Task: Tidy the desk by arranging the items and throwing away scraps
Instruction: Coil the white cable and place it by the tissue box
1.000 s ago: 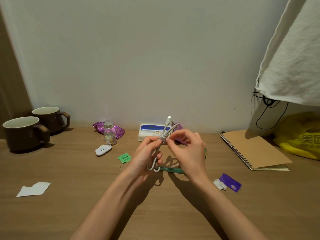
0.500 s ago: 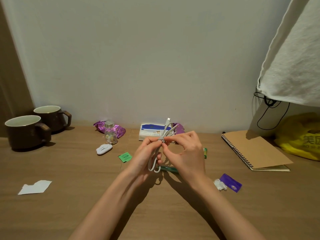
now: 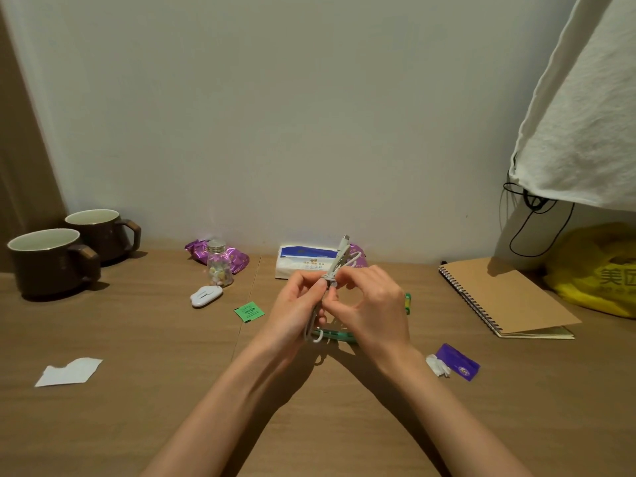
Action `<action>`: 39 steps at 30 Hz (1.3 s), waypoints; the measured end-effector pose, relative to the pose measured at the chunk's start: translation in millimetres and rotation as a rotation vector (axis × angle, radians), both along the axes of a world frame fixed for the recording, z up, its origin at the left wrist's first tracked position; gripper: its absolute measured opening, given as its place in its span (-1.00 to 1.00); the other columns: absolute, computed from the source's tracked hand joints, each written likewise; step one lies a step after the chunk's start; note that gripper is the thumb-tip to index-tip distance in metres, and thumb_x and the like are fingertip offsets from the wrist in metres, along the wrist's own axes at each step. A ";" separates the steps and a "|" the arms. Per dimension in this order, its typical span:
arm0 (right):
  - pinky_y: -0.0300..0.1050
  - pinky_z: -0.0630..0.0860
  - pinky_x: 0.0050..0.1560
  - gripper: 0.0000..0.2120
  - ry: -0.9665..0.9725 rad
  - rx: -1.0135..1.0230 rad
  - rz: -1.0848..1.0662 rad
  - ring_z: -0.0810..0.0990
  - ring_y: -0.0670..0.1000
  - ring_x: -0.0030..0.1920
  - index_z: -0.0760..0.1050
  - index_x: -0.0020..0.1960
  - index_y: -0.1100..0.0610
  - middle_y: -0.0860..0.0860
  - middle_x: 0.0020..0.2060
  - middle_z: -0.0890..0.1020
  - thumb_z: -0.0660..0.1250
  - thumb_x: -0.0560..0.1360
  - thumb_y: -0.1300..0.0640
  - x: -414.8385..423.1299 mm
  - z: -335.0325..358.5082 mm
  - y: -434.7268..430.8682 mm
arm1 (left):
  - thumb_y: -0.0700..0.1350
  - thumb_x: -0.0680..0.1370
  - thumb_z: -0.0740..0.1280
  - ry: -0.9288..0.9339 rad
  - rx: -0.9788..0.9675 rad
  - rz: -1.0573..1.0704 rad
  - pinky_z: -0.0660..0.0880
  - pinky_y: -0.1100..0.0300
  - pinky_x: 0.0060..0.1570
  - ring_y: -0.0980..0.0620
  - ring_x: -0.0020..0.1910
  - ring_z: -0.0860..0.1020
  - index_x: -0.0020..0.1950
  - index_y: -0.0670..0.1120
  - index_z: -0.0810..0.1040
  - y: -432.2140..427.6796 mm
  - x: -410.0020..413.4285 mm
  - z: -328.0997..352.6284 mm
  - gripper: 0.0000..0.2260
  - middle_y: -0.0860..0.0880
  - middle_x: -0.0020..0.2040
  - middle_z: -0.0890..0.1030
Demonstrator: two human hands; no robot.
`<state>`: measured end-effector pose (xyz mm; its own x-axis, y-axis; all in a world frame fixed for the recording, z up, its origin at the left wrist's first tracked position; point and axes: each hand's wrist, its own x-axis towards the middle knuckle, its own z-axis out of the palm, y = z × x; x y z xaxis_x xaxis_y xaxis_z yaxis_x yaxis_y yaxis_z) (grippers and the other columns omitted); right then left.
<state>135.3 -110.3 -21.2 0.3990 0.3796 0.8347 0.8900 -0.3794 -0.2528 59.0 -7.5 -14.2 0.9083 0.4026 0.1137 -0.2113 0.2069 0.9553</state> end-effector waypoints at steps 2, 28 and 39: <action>-0.19 0.52 -0.25 -0.91 -0.017 -0.010 0.005 0.57 -0.06 -0.24 0.60 -0.14 0.12 -0.02 -0.27 0.65 0.39 0.39 0.12 0.8 0.0 -0.8 | -0.17 0.60 0.21 -0.004 0.031 0.017 0.44 0.32 -0.42 0.17 -0.43 0.47 0.11 -0.15 0.48 -0.7 0.0 -1.4 -0.87 -0.05 -0.20 0.57; -0.42 0.53 -0.18 -0.80 0.274 0.000 0.179 0.59 -0.20 -0.15 0.65 0.07 0.08 -0.06 -0.09 0.70 0.41 0.48 0.06 -1.7 0.4 -0.3 | -0.12 0.56 0.30 -0.080 0.281 0.252 0.40 0.33 -0.43 0.07 -0.33 0.44 0.05 -0.15 0.52 9.0 1.1 -4.5 -0.87 -0.07 -0.19 0.55; -0.25 0.36 -0.39 -0.87 0.142 -0.243 0.107 0.43 -0.11 -0.26 0.44 -0.10 -0.03 -0.18 -0.29 0.48 0.17 0.59 0.02 2.5 5.4 -7.6 | -0.11 0.57 0.27 -0.049 0.518 0.392 0.43 0.47 -0.23 0.28 -0.14 0.50 0.06 -0.03 0.49 7.3 1.4 -9.7 -0.92 0.08 -0.04 0.56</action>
<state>137.8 -117.9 -15.8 0.4516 0.6077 0.6533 0.8907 -0.3496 -0.2907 60.5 -0.1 -23.9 0.6937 0.5852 0.4200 -0.2238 -0.3792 0.8978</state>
